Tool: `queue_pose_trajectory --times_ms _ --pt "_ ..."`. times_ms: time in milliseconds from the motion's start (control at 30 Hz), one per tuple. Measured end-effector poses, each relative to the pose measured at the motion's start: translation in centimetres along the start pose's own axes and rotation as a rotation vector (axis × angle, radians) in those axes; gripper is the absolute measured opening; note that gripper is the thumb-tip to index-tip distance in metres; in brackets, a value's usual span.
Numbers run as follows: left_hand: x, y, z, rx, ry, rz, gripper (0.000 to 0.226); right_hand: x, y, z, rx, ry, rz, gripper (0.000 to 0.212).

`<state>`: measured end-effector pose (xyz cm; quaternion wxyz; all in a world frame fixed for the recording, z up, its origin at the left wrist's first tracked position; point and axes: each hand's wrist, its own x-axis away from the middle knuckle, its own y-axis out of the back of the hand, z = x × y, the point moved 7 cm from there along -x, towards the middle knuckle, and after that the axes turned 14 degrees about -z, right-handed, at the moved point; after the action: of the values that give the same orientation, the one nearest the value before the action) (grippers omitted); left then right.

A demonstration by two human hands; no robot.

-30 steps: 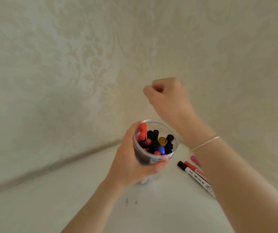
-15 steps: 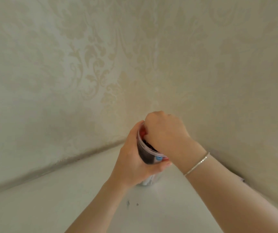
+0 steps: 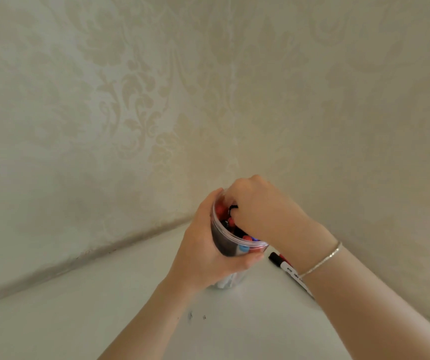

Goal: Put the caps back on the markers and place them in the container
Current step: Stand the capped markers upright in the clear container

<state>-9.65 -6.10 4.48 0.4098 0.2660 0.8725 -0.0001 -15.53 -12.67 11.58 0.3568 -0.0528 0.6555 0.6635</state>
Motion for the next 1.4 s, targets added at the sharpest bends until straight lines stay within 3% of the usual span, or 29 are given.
queue_pose_trajectory --times_ms 100,200,267,333,400,467,533,600,733,867,1033,1300,1400 --pt "0.1 -0.8 -0.4 -0.007 -0.025 0.015 0.105 0.3 2.6 -2.8 -0.21 -0.147 -0.096 0.024" --pt "0.2 -1.5 -0.4 -0.025 -0.05 0.023 0.107 1.1 5.0 -9.0 -0.496 -0.445 -0.246 0.015" --pt "0.1 -1.8 -0.5 -0.037 -0.061 0.024 0.108 2.3 4.3 -12.5 -0.297 -0.54 -0.147 0.012" --pt "0.1 -2.2 -0.6 -0.039 -0.071 0.026 0.107 4.1 1.2 -14.5 0.009 -0.542 0.155 0.024" --pt "0.0 -2.5 -0.8 -0.036 -0.089 0.026 0.106 6.3 -2.5 -14.4 0.109 -0.479 0.432 0.034" --pt "-0.1 -2.8 -0.9 -0.028 -0.098 0.016 0.105 7.7 -5.3 -14.0 0.105 -0.44 0.542 0.043" --pt "-0.1 -2.9 -0.8 -0.021 -0.099 0.01 0.103 8.5 -7.3 -14.1 0.106 -0.418 0.604 0.068" --pt "-0.1 -2.8 -0.6 -0.015 -0.095 0.0 0.103 8.8 -8.4 -14.3 0.118 -0.413 0.619 0.081" --pt "0.0 -2.3 -0.7 -0.002 -0.079 -0.029 0.1 8.6 -9.7 -14.5 0.127 -0.409 0.647 0.076" --pt "0.0 -2.2 -0.7 0.001 -0.073 -0.037 0.099 7.8 -9.9 -14.6 0.067 -0.405 0.645 0.054" --pt "0.1 -2.7 -0.6 -0.021 -0.095 0.018 0.104 6.9 -9.3 -17.0 -0.004 -0.556 0.642 0.031" --pt "0.1 -2.6 -1.2 0.005 -0.064 0.0 0.101 7.8 -10.1 -16.7 -0.033 -0.56 0.772 0.042" --pt "0.1 -2.6 -1.3 0.019 -0.062 -0.002 0.099 7.8 -10.5 -16.3 0.059 -0.487 0.714 0.036"
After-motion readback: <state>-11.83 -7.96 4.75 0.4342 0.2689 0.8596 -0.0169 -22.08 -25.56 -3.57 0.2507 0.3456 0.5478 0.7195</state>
